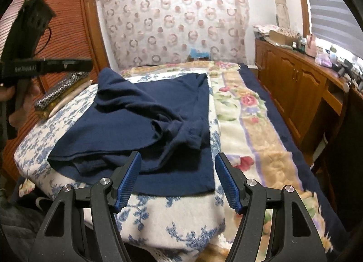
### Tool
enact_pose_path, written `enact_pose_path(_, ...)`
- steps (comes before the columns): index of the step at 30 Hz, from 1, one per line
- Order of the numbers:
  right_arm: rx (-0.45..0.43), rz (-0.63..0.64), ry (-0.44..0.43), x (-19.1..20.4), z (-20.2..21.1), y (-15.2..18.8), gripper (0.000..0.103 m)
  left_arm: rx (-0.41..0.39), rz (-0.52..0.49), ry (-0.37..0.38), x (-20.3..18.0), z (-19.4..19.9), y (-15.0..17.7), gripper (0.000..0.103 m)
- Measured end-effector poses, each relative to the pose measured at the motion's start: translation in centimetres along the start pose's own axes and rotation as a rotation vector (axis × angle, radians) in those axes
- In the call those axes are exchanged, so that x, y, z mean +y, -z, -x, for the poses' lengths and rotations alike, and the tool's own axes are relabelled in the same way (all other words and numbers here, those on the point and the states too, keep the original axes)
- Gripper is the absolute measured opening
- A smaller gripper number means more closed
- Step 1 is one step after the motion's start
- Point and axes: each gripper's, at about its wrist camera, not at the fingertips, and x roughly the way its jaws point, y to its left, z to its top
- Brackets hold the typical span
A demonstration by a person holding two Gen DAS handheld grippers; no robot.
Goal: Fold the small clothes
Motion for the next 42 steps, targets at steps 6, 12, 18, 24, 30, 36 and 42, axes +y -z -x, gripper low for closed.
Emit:
enact_pose_path(6, 0.007, 0.066, -0.028, 1.5, -1.9, -2.0, 0.069, 0.024, 0.098, -0.081, 5.3, 0.5, 3.7, 0.055)
enact_pose_path(12, 0.054, 0.102, -0.031, 1.5, -5.6, -4.1, 0.069, 0.056, 0.175, -0.127, 8.9, -0.8, 5.6, 0.055)
enact_pose_path(18, 0.127, 0.093, -0.066, 0.5, -8.5, -4.8, 0.069, 0.065, 0.2, -0.126, 10.2, -2.4, 5.5, 0.055)
enact_pose_path(24, 0.173, 0.113, -0.085, 0.8, -9.8, -3.9, 0.044, 0.11, 0.199, -0.154, 11.6, -5.4, 4.7, 0.055)
enact_pose_path(30, 0.136, 0.134, -0.085, 1.1, -8.7, -3.8, 0.012, 0.115, 0.181, -0.147, 11.9, -7.3, 3.6, 0.048)
enact_pose_path(36, 0.091, 0.151, -0.077, 1.4, -7.7, -3.8, 0.011, 0.084, 0.123, -0.128, 10.3, -6.2, 1.6, 0.007)
enact_pose_path(42, 0.08, 0.192, -0.038, 1.9, -7.7, -3.6, 0.011, 0.025, 0.105, -0.089, 9.3, -4.9, -3.2, 0.006)
